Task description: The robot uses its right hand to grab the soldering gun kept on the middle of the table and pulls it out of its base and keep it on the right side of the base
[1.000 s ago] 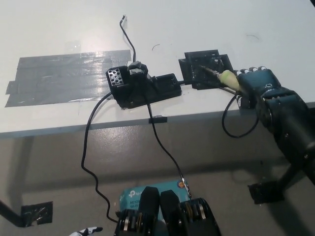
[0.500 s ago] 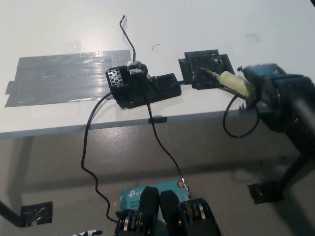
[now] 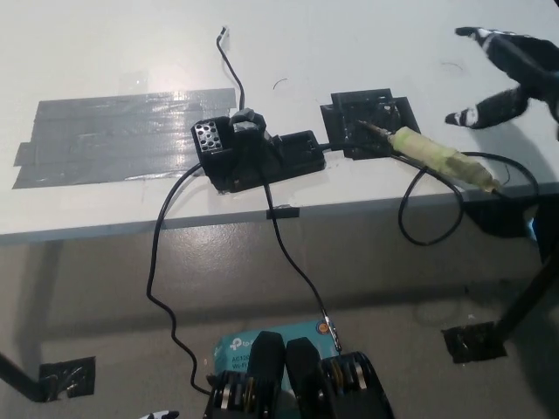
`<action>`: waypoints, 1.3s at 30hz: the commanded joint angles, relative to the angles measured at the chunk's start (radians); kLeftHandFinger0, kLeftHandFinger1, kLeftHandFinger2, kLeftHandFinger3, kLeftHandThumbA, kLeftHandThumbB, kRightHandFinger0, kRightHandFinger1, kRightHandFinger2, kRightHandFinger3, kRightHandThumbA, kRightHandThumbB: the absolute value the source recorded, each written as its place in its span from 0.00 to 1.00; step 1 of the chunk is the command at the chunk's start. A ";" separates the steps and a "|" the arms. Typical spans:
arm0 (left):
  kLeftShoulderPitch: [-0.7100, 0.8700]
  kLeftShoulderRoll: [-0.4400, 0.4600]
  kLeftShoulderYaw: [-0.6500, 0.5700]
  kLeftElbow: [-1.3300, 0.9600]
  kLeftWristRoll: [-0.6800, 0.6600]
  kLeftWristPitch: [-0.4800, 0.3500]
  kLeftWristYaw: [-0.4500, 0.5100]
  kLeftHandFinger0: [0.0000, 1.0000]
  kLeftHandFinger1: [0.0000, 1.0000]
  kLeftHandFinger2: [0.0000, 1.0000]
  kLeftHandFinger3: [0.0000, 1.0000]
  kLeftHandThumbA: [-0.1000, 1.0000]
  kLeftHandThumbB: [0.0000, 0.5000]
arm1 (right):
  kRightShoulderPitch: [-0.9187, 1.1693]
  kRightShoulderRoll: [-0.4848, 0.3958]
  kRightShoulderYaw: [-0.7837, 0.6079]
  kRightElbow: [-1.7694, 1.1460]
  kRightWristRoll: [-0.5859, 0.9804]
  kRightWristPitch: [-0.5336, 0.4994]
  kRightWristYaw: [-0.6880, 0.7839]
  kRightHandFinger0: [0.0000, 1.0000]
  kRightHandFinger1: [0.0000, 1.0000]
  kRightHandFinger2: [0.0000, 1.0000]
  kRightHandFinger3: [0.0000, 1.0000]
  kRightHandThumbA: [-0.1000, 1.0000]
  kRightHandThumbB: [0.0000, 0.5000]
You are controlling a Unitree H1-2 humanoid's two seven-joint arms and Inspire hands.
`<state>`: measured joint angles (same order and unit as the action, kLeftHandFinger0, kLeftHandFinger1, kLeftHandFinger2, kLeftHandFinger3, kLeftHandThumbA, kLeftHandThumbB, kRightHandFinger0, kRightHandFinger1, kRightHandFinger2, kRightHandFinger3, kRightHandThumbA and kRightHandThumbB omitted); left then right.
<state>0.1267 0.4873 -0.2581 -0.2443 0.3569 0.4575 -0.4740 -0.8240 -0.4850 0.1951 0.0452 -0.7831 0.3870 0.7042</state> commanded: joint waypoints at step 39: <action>0.032 0.014 0.099 -0.040 -0.002 0.013 -0.071 0.73 0.85 0.94 0.99 0.64 0.55 | 0.980 0.090 -0.270 -0.288 0.401 -0.242 -0.239 0.81 0.97 1.00 1.00 0.15 0.38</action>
<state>0.1534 0.4872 -0.1785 -0.2544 0.3464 0.4580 -0.5040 0.1605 -0.3545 -0.1006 -0.1997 -0.4197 0.1385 0.4502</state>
